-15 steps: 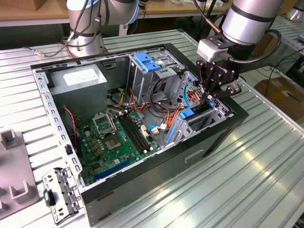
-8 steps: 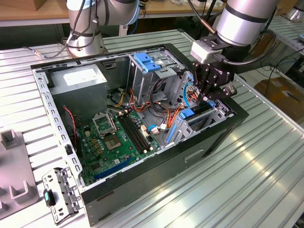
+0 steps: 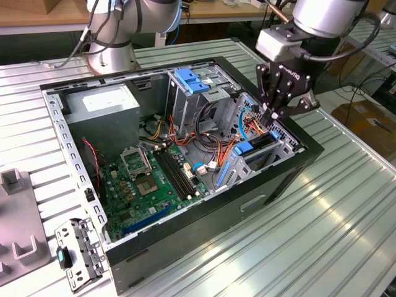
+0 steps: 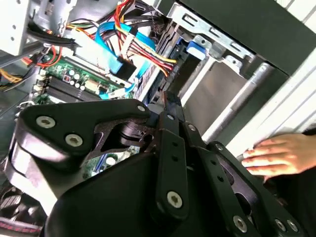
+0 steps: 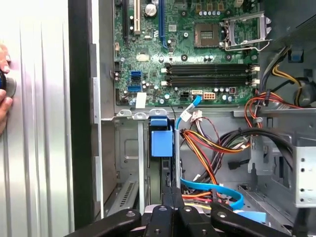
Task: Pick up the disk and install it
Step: 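Insert the second disk wire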
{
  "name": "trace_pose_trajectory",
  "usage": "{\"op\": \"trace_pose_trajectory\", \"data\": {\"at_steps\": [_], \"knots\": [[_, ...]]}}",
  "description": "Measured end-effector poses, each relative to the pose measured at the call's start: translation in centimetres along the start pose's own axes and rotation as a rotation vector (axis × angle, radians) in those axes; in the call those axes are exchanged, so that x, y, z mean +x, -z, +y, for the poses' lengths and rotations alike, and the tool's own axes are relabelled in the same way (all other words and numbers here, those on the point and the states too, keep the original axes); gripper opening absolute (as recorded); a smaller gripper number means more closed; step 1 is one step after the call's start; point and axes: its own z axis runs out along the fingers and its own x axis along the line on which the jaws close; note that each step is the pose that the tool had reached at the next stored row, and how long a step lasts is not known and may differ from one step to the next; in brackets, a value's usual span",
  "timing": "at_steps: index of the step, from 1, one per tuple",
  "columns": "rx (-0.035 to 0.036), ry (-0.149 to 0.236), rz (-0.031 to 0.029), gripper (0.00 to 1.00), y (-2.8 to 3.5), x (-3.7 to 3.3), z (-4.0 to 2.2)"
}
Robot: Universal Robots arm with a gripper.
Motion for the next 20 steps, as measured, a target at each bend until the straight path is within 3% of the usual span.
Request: {"op": "trace_pose_trajectory", "data": {"at_steps": [2,4,6,7,9,10,12,13,15,16,18,20], "knots": [[-0.0001,0.000,0.0003,0.11,1.22,-0.04,-0.02],[-0.0013,0.000,0.0021,0.11,1.29,-0.36,-0.02],[-0.0024,0.000,0.0077,0.11,1.33,-1.02,0.00],[-0.0030,0.000,0.0111,0.11,1.35,-1.84,0.02],[-0.0041,0.000,0.0165,0.11,1.39,-2.74,0.03],[-0.0053,0.001,0.0258,0.11,1.42,-3.61,0.05],[-0.0072,0.001,0.0448,0.11,1.40,-4.66,0.08],[-0.0092,0.001,0.0634,0.11,1.36,-5.55,0.10],[-0.0106,0.002,0.0824,0.11,1.29,-6.44,0.12],[-0.0112,0.002,0.0981,0.11,1.26,-6.85,0.12],[-0.0121,0.003,0.1378,0.11,1.21,-7.08,0.10],[-0.0132,0.003,0.1598,0.11,1.08,-7.14,-0.17]]}}
